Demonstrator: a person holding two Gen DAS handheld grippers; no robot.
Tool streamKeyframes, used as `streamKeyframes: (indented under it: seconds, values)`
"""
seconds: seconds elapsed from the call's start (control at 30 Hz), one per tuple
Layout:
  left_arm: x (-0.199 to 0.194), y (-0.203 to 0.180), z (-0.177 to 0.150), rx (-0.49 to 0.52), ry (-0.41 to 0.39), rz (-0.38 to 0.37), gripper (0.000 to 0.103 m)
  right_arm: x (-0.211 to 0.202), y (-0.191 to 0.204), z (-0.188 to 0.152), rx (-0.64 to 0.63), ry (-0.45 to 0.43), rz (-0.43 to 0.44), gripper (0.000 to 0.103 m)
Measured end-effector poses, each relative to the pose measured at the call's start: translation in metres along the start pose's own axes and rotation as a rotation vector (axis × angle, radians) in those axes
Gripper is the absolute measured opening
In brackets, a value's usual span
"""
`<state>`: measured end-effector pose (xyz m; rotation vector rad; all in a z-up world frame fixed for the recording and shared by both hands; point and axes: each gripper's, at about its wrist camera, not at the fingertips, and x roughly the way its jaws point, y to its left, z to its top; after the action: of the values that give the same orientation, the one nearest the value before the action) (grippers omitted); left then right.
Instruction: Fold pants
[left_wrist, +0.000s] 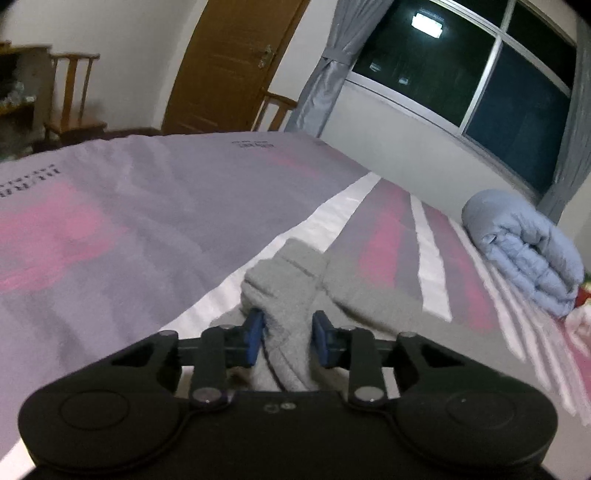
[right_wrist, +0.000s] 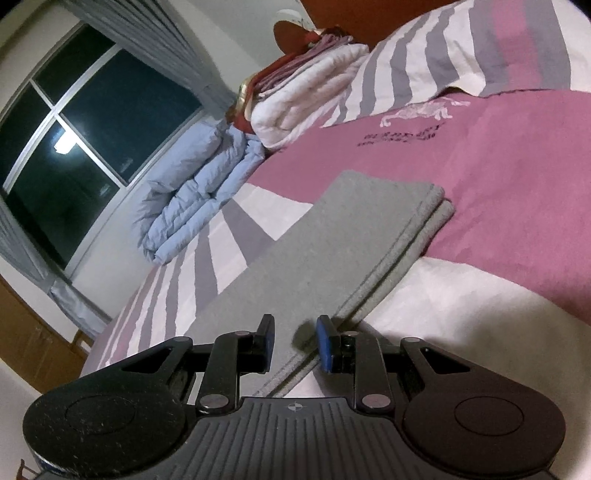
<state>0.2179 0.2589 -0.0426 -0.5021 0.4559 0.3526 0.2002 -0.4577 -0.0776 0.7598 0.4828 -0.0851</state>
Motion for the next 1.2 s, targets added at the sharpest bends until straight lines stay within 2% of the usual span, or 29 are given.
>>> streamKeyframes:
  seconds: [0.07,0.13,0.2,0.23,0.27,0.3,0.37,0.47,0.5,0.57,0.6,0.63,0.7,0.8,0.87,0.9,1.03,1.07,1.1,1.13,1.17,1.2]
  values:
    - [-0.009,-0.007,0.012,0.038,-0.054,-0.035,0.018,0.000,-0.001,0.000,0.003,0.002,0.000,0.026]
    - [-0.023,-0.014,0.020,0.080,-0.153,-0.090,0.018,-0.001,-0.001,0.000,0.001,0.004,0.002,0.026]
    - [-0.023,-0.020,0.015,0.177,-0.198,-0.061,0.019,-0.002,-0.003,-0.001,0.006,0.001,0.003,0.026]
    - [-0.007,-0.019,0.006,0.243,-0.138,-0.003,0.019,-0.002,-0.004,-0.002,0.011,0.003,0.001,0.026]
    - [0.011,-0.013,-0.001,0.245,-0.039,0.050,0.018,-0.002,-0.005,-0.002,0.017,0.006,-0.001,0.026]
    - [0.023,-0.002,-0.008,0.213,0.035,0.066,0.019,-0.002,-0.006,-0.003,0.026,0.006,-0.001,0.026]
    - [0.015,0.011,-0.018,0.199,0.004,0.033,0.022,-0.003,-0.007,-0.002,0.029,0.006,0.003,0.026]
    - [0.003,0.011,-0.023,0.225,-0.006,0.032,0.027,-0.006,-0.008,0.000,0.018,0.006,0.017,0.026]
    - [0.000,0.012,-0.022,0.228,0.008,0.030,0.029,-0.006,-0.009,0.001,0.022,0.008,0.016,0.026]
    - [-0.012,0.013,-0.019,0.242,0.011,0.054,0.057,-0.007,-0.012,0.002,0.036,0.004,0.019,0.026]
    - [-0.018,0.012,-0.015,0.245,-0.015,0.093,0.078,-0.008,-0.012,0.002,0.036,0.001,0.021,0.026]
    - [-0.031,0.014,-0.013,0.242,-0.059,0.125,0.078,-0.009,-0.012,0.002,0.034,-0.002,0.026,0.026]
    - [-0.046,0.008,-0.006,0.246,-0.098,0.114,0.077,-0.011,-0.010,0.002,0.015,-0.007,0.034,0.026]
    - [-0.051,-0.029,0.001,0.352,-0.109,0.039,0.077,-0.007,0.006,0.001,-0.062,-0.002,0.051,0.026]
    - [-0.040,-0.058,0.001,0.407,-0.078,-0.027,0.078,0.001,0.023,0.001,-0.148,-0.003,0.047,0.027]
    - [-0.029,-0.073,0.000,0.422,-0.038,-0.077,0.078,0.006,0.033,0.000,-0.191,0.000,0.041,0.027]
    - [0.020,-0.125,-0.016,0.514,0.138,-0.183,0.075,0.035,0.074,-0.006,-0.425,0.054,0.031,0.027]
    - [0.036,-0.135,-0.021,0.546,0.182,-0.189,0.075,0.044,0.081,-0.008,-0.480,0.082,0.024,0.027]
    - [0.053,-0.143,-0.027,0.576,0.215,-0.161,0.075,0.054,0.086,-0.010,-0.521,0.109,0.012,0.027]
    - [0.071,-0.144,-0.033,0.598,0.249,-0.096,0.076,0.067,0.087,-0.011,-0.557,0.150,-0.028,0.027]
    - [0.089,-0.135,-0.038,0.603,0.290,-0.051,0.080,0.080,0.086,-0.012,-0.579,0.184,-0.083,0.027]
    - [0.100,-0.130,-0.040,0.589,0.307,-0.049,0.088,0.089,0.081,-0.010,-0.574,0.197,-0.100,0.027]
